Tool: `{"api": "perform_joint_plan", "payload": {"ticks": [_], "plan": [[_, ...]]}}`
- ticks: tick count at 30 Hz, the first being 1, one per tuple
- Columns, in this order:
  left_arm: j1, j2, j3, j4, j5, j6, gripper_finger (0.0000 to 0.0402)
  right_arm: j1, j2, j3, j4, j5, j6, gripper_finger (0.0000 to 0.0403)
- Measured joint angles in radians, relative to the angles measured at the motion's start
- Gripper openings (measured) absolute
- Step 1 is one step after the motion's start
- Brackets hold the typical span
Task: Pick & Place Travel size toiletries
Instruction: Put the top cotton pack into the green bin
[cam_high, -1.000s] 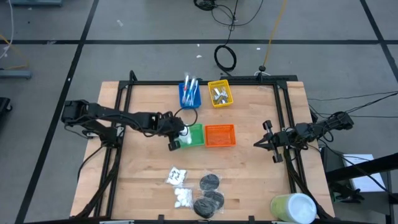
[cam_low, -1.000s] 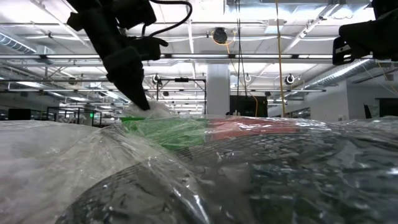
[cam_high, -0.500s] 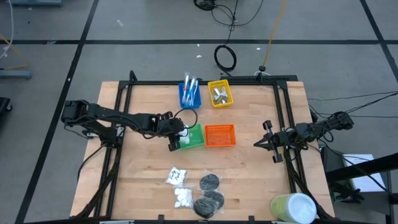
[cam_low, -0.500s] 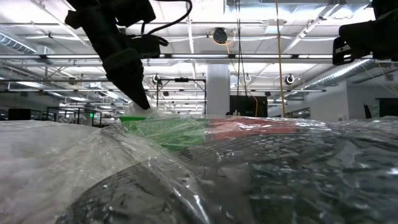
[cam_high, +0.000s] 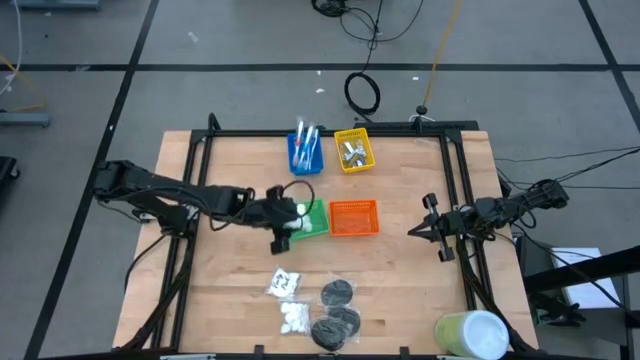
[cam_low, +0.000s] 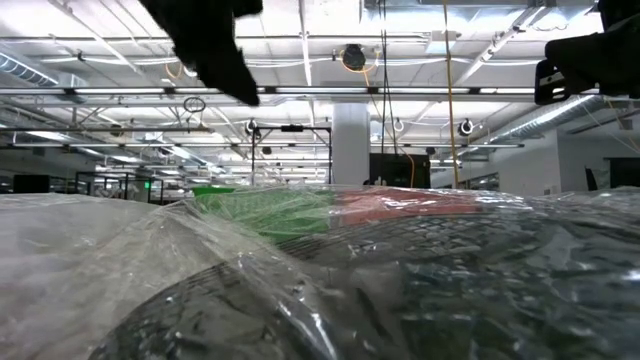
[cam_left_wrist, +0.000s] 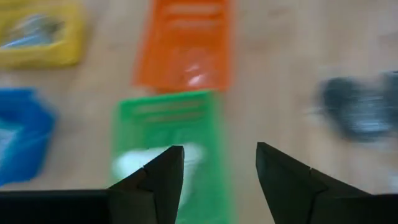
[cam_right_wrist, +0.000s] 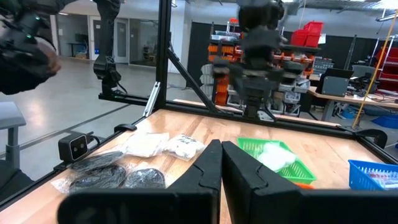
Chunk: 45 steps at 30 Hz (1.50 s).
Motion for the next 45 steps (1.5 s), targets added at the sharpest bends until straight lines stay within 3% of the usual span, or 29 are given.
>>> {"api": "perform_joint_plan", "payload": {"ticks": [4, 11, 18, 28, 36, 40, 45], "plan": [[-0.105, 0.0, 0.02, 0.013, 0.048, -0.03, 0.0185, 0.0, 0.0, 0.0, 0.0, 0.0, 0.0, 0.0], [-0.317, 0.027, 0.022, -0.009, -0.027, -0.175, 0.0169, 0.0, 0.0, 0.0, 0.0, 0.0, 0.0, 0.0], [-0.454, 0.164, 0.022, 0.004, -0.085, -0.307, 0.015, 0.0, 0.0, 0.0, 0.0, 0.0, 0.0, 0.0], [-0.424, 0.379, 0.02, -0.003, -0.123, -0.504, 0.0171, 0.0, 0.0, 0.0, 0.0, 0.0, 0.0, 0.0], [-0.381, 0.438, 0.025, 0.014, 0.009, -0.465, 0.0196, 0.0, 0.0, 0.0, 0.0, 0.0, 0.0, 0.0], [-0.366, 0.419, 0.022, 0.006, 0.027, -0.426, 0.0166, 0.0, 0.0, 0.0, 0.0, 0.0, 0.0, 0.0], [-0.344, 0.369, 0.018, -0.005, 0.037, -0.356, 0.008, 0.0, 0.0, 0.0, 0.0, 0.0, 0.0, 0.0]]}}
